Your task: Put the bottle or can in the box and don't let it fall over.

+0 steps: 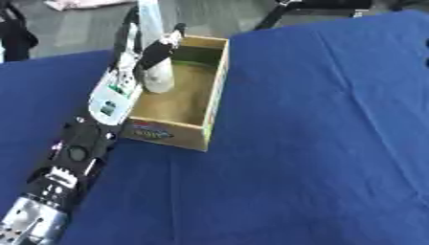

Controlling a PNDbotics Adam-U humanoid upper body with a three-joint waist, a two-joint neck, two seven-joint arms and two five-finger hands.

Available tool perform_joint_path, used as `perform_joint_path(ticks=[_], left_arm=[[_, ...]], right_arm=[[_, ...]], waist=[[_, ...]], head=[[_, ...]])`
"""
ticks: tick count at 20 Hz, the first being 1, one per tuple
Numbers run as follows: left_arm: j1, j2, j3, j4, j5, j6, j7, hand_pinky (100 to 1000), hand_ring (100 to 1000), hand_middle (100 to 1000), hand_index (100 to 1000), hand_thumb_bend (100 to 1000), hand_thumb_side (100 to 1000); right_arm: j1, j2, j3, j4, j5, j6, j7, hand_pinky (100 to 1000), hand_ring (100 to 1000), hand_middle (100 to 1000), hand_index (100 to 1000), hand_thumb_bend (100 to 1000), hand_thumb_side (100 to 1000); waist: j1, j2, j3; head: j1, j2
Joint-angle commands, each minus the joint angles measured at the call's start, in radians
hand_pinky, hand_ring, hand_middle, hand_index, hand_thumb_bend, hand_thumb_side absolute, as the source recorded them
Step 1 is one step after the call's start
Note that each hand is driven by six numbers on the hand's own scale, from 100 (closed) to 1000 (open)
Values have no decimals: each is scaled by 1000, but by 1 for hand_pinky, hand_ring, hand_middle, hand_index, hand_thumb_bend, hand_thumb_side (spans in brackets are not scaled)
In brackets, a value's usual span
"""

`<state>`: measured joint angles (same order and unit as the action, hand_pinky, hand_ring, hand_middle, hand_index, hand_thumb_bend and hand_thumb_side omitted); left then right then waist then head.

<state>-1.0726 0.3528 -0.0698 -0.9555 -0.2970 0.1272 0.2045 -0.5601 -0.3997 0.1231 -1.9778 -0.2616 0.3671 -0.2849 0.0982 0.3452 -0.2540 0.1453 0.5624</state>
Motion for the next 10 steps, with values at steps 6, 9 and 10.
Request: perform_joint_path(ticks=[6,9,10], left_arm=[[37,58,14,-132,-2,98,-155,1000,1000,1000,966,311,433],[82,78,17,-214,3,129,-175,1000,1000,1000,966,309,445],[99,85,17,-245,5,138,-182,1000,1000,1000,967,311,442]], right_arm=[[16,-27,-18,-22,-6,0,-11,1000,983,1000,1000,100,475],[28,-34,-23,-22,-6,1,-17,1000,983,1000,1000,100,475],[33,-37,-24,-22,-5,1,-19,1000,983,1000,1000,100,475]], waist=[[-11,-50,31],[-12,-58,47],[-12,-61,52]], head=[[-23,38],[-36,48],[-41,51]])
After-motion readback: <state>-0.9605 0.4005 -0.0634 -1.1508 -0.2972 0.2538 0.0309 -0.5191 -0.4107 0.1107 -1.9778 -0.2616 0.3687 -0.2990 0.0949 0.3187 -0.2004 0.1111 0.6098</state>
